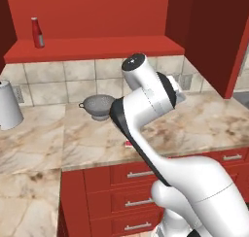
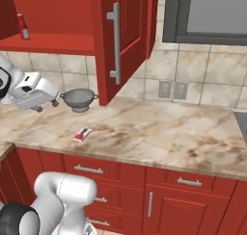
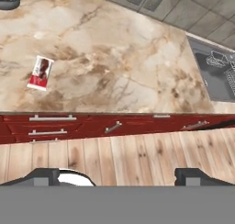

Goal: Pick the honey bottle and bar from the counter and place them in the cabinets closest to them.

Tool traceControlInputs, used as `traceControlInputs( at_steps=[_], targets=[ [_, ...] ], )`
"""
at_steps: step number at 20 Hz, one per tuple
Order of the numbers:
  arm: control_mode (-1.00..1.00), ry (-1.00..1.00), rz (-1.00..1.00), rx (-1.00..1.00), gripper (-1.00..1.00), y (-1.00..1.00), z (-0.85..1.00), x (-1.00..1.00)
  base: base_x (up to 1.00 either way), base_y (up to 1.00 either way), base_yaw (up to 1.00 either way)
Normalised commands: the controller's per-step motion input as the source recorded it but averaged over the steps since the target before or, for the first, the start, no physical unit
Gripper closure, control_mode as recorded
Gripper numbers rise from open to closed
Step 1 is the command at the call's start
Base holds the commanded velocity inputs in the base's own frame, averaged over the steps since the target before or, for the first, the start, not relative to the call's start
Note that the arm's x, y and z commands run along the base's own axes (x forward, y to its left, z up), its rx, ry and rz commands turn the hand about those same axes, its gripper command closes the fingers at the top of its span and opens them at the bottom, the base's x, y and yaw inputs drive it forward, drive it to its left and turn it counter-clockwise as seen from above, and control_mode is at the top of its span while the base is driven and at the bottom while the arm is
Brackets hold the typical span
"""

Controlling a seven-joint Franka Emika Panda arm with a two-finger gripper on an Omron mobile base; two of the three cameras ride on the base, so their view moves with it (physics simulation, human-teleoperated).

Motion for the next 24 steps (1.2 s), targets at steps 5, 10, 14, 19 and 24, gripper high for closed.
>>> traceControlInputs(
  at_steps=[5, 10, 14, 19, 24],
  targets=[
    [1.00, 0.00, 0.00, 0.00, -1.00, 0.00, 0.00, 0.00, 0.56, 0.31, -0.03],
    [1.00, 0.00, 0.00, 0.00, -1.00, 0.00, 0.00, 0.00, 0.55, 0.40, -0.04],
    [1.00, 0.00, 0.00, 0.00, -1.00, 0.00, 0.00, 0.00, 0.51, 0.43, -0.03],
    [-1.00, 0.00, 0.00, -0.01, -1.00, 0.06, 0.00, 0.05, 0.08, 0.08, 0.00],
    [-1.00, 0.00, 0.01, 0.00, -1.00, 0.00, -0.24, -0.03, 0.00, 0.00, 0.00]
  ],
)
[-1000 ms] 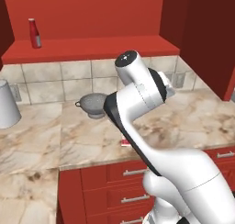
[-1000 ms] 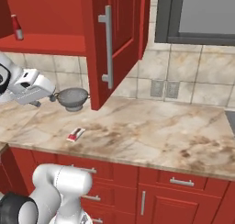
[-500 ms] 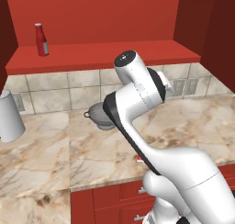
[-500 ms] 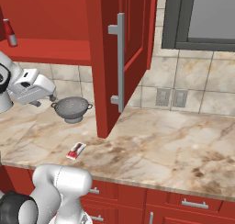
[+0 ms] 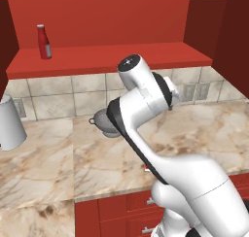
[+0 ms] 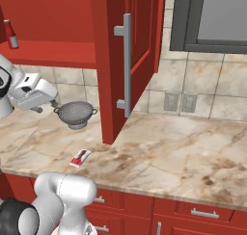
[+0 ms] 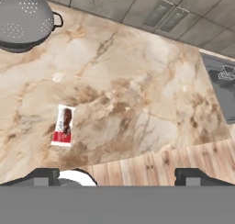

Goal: Pick the honey bottle and bar from the counter and place them in the cabinets closest to them.

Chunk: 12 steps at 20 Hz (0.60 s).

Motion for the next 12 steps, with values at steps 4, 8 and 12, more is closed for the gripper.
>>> traceControlInputs(
  at_steps=[4, 8, 12],
  targets=[
    [-1.00, 0.00, 0.05, 0.00, -1.00, -0.03, -0.88, -0.28, 0.00, 0.00, 0.00],
    [-1.00, 0.00, 0.04, 0.02, -1.00, -0.02, -0.78, -0.15, 0.00, 0.00, 0.00],
    [-1.00, 0.00, 0.03, 0.08, -1.00, -0.03, -0.36, 0.00, 0.00, 0.00, 0.00]
  ],
)
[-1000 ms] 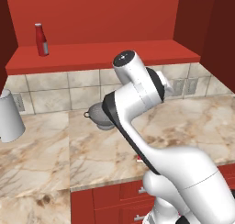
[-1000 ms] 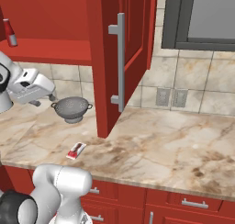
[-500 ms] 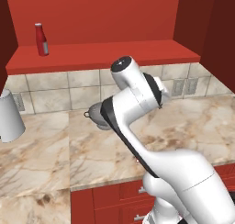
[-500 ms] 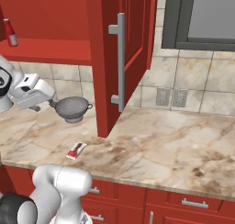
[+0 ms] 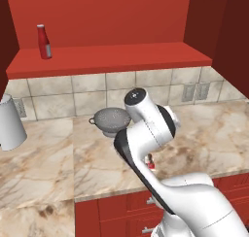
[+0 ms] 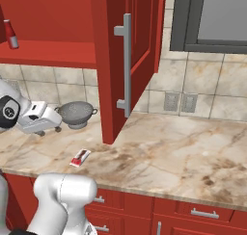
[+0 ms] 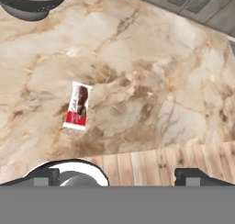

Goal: Pick the honey bottle and bar from the counter and place them in the cabinets closest to them.

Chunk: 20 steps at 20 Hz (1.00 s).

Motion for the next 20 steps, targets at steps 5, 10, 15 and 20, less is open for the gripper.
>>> traceControlInputs(
  at_steps=[5, 10, 15, 20],
  targets=[
    [-1.00, 0.00, 0.02, 0.09, -1.00, -0.09, -0.20, 0.01, 0.00, 0.00, 0.00],
    [-1.00, -0.01, 0.03, 0.14, -1.00, -0.17, -0.15, 0.00, 0.00, 0.00, 0.00],
    [-1.00, -0.01, 0.01, 0.14, -1.00, -0.17, -0.26, 0.00, 0.00, 0.00, 0.00],
    [-1.00, -0.01, 0.00, 0.12, -1.00, -0.13, -0.22, 0.00, 0.00, 0.00, 0.00]
  ],
)
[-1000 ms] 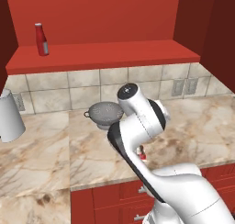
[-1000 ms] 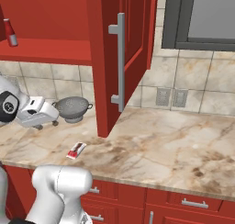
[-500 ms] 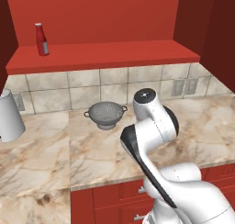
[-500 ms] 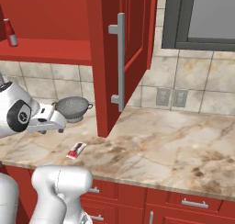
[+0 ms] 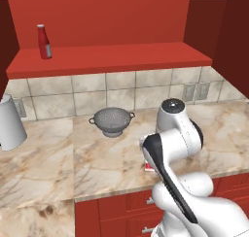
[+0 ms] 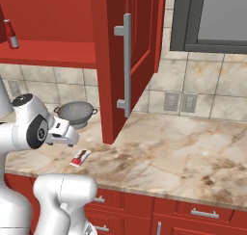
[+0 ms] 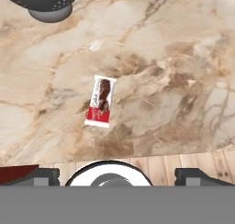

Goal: Pick the honey bottle and bar from the counter and place them in the cabinets closest to them.

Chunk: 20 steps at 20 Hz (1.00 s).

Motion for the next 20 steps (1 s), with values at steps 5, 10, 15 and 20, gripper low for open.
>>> traceControlInputs(
  at_steps=[5, 10, 15, 20],
  targets=[
    [-1.00, 0.00, 0.00, 0.12, -1.00, -0.05, -0.22, 0.00, 0.00, 0.00, 0.00],
    [-1.00, 0.00, 0.00, 0.12, -1.00, -0.01, -0.24, 0.09, 0.00, 0.00, 0.00],
    [-1.00, 0.00, 0.00, 0.10, -1.00, -0.05, -0.28, 0.19, 0.00, 0.00, 0.00],
    [-1.00, 0.00, 0.00, 0.06, -1.00, -0.04, -0.33, 0.24, 0.00, 0.00, 0.00]
  ],
)
